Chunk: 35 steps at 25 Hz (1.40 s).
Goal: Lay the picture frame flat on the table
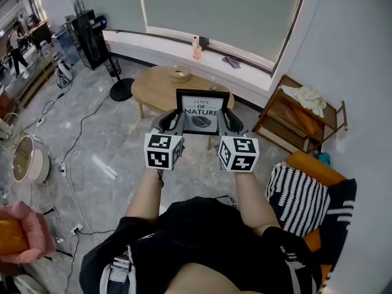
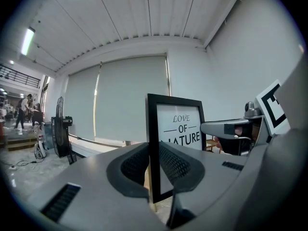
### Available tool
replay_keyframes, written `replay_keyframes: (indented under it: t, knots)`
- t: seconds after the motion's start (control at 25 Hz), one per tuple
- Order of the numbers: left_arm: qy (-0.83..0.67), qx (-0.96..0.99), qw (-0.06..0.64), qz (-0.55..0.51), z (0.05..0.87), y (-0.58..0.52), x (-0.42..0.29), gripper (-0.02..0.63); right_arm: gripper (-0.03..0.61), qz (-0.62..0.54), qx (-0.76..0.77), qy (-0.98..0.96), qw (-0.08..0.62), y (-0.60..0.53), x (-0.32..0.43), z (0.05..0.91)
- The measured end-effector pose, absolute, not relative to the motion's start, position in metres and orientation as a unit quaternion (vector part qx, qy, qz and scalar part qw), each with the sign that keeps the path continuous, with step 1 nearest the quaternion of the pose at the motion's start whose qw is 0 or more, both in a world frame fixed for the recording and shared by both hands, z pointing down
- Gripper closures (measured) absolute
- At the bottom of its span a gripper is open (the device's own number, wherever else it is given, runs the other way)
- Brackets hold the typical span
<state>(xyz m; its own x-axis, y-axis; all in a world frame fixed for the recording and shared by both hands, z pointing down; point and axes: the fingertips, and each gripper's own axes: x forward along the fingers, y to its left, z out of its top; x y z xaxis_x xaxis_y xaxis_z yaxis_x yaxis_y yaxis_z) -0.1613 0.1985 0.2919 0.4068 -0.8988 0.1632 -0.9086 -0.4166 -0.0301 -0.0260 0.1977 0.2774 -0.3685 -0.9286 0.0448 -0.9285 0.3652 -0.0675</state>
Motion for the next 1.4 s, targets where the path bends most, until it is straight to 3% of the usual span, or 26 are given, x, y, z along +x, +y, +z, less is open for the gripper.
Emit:
replay_keyframes:
  t: [0.76,1.4]
  knots:
    - [-0.511,0.855,0.044,0.070,0.314,0.158,-0.206,0.534,0.492,-0.035,-0.580,0.814,-0.003,0.163,-0.071,0.295]
    - [-0.517,0.849,0.054,0.091,0.337,0.010,-0.176,0.534,0.492,-0.058,-0.570,0.820,0.005,0.012,-0.040,0.316]
